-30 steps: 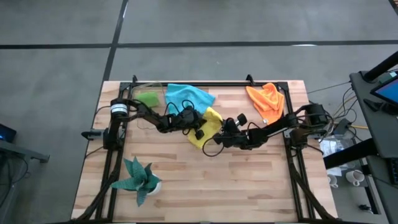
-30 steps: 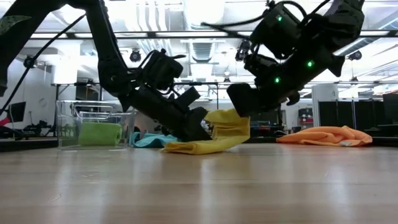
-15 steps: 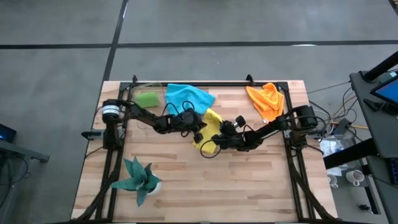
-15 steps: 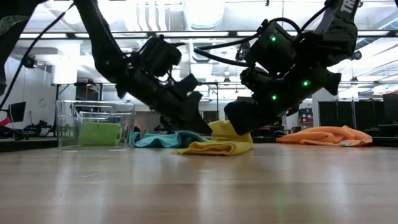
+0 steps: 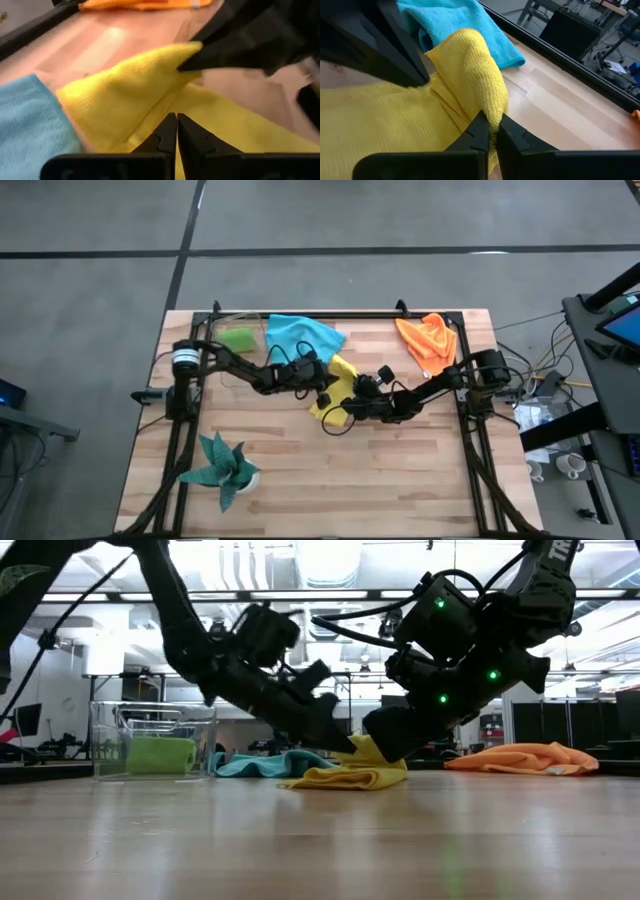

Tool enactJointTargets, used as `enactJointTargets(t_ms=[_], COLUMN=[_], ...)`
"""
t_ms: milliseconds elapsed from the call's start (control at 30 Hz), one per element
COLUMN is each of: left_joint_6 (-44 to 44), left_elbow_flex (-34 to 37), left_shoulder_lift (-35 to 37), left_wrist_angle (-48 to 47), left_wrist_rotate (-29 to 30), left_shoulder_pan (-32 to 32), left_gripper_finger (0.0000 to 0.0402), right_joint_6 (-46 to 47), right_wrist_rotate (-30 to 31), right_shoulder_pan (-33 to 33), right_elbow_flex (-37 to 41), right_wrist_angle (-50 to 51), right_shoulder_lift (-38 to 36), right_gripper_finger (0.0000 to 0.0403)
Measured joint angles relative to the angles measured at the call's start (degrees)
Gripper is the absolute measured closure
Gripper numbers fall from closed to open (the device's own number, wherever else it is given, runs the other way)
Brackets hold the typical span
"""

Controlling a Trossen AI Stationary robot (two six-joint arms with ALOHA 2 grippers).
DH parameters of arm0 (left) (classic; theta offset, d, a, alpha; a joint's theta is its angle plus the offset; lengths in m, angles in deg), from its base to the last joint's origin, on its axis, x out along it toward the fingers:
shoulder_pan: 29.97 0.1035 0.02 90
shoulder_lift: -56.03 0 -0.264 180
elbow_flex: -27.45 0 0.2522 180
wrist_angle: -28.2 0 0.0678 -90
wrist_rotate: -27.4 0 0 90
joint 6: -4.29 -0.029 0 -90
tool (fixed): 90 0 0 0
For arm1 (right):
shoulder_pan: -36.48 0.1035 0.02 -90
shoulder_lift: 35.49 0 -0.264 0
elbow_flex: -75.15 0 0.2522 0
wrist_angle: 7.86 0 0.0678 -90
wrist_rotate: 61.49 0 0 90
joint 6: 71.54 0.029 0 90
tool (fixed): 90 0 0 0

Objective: Roll microfiber towels into tight, uniform cylinder then place into a basket
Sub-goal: Roll the yellow microfiber towel

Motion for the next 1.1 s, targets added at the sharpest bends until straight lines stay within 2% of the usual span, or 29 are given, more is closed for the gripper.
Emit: enactJointTargets(t_ms=[267,567,800,1100], left_joint_6=[-1.44,-2.87,-6.26,-8.71], left_elbow_flex=[-4.37,-4.7,-4.47,-3.7], left_shoulder_lift=[-5.42,-7.62,-5.39,1.88], left_wrist_angle=[0.23,1.13,-4.11,-16.95], left_wrist_rotate=[1.91,2.49,1.79,1.86], left_shoulder_pan=[2.12,3.01,2.92,2.95], left_gripper_finger=[0.0402,0.0402,0.0402,0.0402], right_joint_6=[-2.52,-11.07,-17.51,-19.12], right_wrist_rotate=[-0.83,-10.2,-13.72,-15.44], right_shoulder_pan=[0.58,0.76,0.75,0.79], right_elbow_flex=[0.13,0.43,0.48,0.48], right_wrist_angle=[0.13,-0.25,-0.29,-0.02], right_shoulder_lift=[0.0,0.0,0.0,0.01], right_gripper_finger=[0.0391,0.0391,0.0391,0.0391])
